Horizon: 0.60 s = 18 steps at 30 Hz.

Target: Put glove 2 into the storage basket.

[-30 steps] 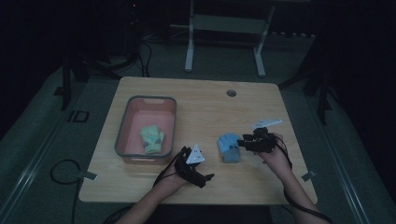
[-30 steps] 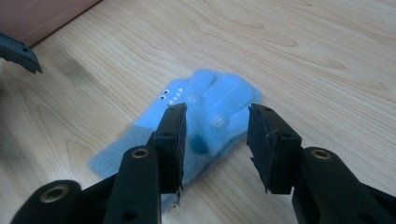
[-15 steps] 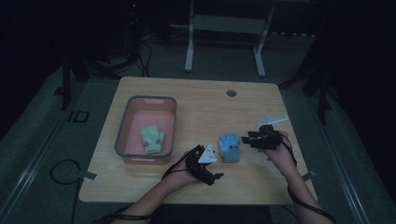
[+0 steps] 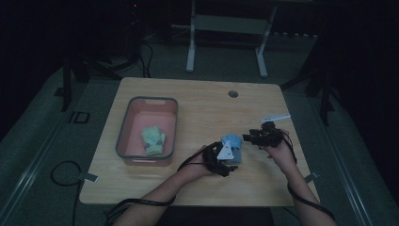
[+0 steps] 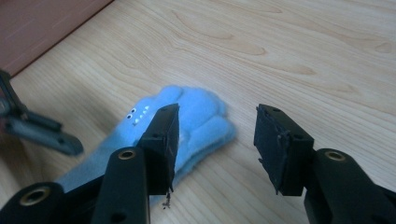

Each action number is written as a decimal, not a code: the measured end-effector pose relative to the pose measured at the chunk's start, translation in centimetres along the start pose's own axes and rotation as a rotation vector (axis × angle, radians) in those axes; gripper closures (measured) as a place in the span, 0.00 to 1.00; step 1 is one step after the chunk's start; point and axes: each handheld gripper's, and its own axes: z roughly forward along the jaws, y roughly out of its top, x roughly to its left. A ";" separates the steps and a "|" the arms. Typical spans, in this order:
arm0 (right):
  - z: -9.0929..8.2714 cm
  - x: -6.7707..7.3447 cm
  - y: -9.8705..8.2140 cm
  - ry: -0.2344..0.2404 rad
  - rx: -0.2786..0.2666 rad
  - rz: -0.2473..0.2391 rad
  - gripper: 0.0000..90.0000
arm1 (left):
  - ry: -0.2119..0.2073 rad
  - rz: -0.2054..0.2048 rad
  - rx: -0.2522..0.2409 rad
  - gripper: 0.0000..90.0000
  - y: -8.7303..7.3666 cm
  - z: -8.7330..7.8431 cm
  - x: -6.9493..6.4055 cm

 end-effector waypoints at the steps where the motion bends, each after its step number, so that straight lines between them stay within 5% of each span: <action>1: 0.3 0.0 0.0 0.005 0.005 0.001 0.55 | -0.003 0.006 0.008 0.40 0.0 0.5 0.0; 12: 3.8 -0.2 -0.6 0.013 0.062 0.031 0.47 | 0.020 0.071 0.104 0.54 -0.1 2.6 0.1; 18: 5.0 0.1 -1.0 0.008 0.081 0.034 0.43 | 0.036 0.066 0.124 0.65 -0.2 2.8 0.4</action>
